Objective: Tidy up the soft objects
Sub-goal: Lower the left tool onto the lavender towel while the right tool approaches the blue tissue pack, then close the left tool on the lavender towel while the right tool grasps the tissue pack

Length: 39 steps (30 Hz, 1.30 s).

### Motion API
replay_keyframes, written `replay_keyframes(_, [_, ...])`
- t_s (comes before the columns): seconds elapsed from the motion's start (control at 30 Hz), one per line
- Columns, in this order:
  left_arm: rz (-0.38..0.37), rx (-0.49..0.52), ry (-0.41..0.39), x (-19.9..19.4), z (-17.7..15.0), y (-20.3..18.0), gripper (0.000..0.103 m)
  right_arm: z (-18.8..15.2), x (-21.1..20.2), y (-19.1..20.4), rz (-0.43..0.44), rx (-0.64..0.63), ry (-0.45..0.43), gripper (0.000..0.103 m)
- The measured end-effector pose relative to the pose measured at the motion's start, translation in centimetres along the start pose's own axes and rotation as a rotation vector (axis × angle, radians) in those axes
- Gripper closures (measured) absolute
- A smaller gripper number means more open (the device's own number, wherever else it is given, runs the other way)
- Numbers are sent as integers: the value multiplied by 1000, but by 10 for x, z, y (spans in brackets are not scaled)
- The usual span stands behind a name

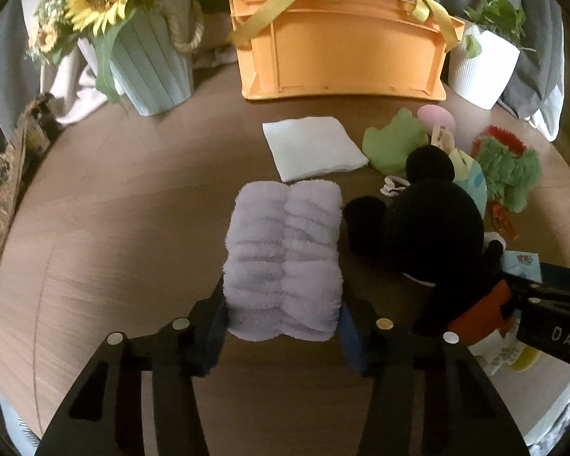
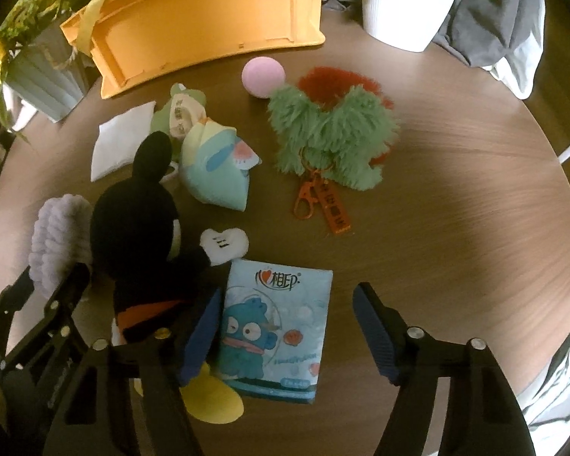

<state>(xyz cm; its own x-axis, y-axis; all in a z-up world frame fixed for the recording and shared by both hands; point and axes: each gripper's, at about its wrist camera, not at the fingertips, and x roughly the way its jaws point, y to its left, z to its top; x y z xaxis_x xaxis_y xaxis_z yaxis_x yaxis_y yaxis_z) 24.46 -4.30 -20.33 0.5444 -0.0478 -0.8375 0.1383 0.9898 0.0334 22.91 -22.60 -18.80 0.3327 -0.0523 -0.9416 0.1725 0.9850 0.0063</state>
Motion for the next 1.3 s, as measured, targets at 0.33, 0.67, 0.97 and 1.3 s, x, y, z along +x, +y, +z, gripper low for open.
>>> replay_keyframes(0.33, [-11, -35, -29, -11, 2, 4, 58, -2, -3, 1, 27, -2, -15, 47])
replay_keyframes(0.67, [-10, -31, -101, -39, 6, 0, 69, -1, -25, -4, 37, 0, -88, 48])
replay_keyframes(0.97, [-20, -33, -173, -68, 16, 0, 71, 6, -57, -4, 79, -10, -197, 48])
replay_keyframes(1.3, [-25, -48, -268, -104, 37, 2, 71, 19, -92, -4, 128, -25, -314, 48])
